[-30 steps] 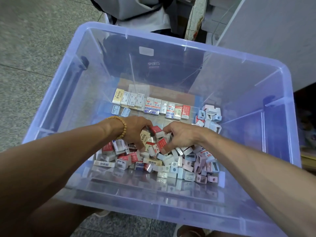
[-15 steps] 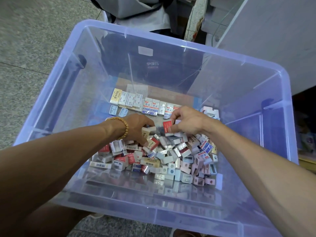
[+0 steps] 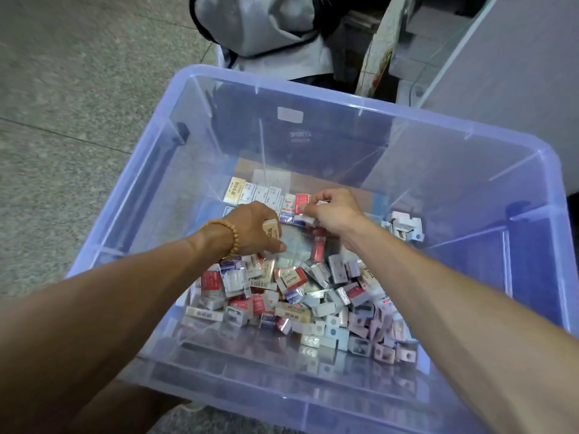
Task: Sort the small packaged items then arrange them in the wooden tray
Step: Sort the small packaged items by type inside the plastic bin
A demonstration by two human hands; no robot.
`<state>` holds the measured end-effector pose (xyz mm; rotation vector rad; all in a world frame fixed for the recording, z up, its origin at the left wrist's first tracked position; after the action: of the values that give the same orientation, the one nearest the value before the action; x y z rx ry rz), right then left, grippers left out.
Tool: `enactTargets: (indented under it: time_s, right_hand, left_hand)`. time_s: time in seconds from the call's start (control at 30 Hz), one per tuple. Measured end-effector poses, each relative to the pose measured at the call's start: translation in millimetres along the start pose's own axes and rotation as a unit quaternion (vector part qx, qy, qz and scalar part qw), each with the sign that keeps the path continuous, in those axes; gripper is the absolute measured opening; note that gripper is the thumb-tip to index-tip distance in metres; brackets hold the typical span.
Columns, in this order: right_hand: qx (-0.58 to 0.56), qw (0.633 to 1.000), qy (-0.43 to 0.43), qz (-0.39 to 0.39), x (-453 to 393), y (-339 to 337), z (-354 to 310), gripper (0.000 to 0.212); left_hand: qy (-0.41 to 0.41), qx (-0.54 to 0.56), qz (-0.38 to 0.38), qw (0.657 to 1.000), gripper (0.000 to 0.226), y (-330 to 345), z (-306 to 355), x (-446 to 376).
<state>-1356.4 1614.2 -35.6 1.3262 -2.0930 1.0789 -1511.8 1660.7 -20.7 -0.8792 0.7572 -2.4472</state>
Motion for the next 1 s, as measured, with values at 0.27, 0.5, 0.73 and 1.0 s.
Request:
enactTargets:
  time_s: [0.27, 0.5, 0.73, 1.0]
  right_hand:
    - [0.075, 0.997, -0.035, 0.010, 2.3, 7.0, -4.8, 0.017]
    - [0.232, 0.970, -0.055, -0.047, 28.5, -20.4, 4.8, 0.019]
    - [0.246, 0.969, -0.027, -0.028, 24.7, -39.3, 14.2, 0.025]
    - [0.208, 0.978, -0.020, 0.005, 21.8, -56.1, 27.8, 0.028]
  left_hand:
    - [-0.055, 0.005, 0.024, 0.998, 0.039, -8.2, -13.2, 3.4]
    - [0.012, -0.010, -0.055, 0.998, 0.028, 11.3, 3.3, -1.4]
    - [0.064, -0.073, -0.038, 0.994, 0.025, 20.6, 16.2, -12.3]
    - [0.088, -0.099, 0.030, 0.991, 0.038, 48.1, 40.5, -27.5]
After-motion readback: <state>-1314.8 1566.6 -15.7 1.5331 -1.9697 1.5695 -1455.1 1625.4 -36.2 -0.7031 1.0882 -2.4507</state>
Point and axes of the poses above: each hand's wrist, its own x-axis away from the middle knuckle, its own y-axis out of the palm, z = x × y, the point moved 6 cm from there along -x, towards the middle knuckle, and after that the axes turned 11 degrees about y, right-handed, at the moved point
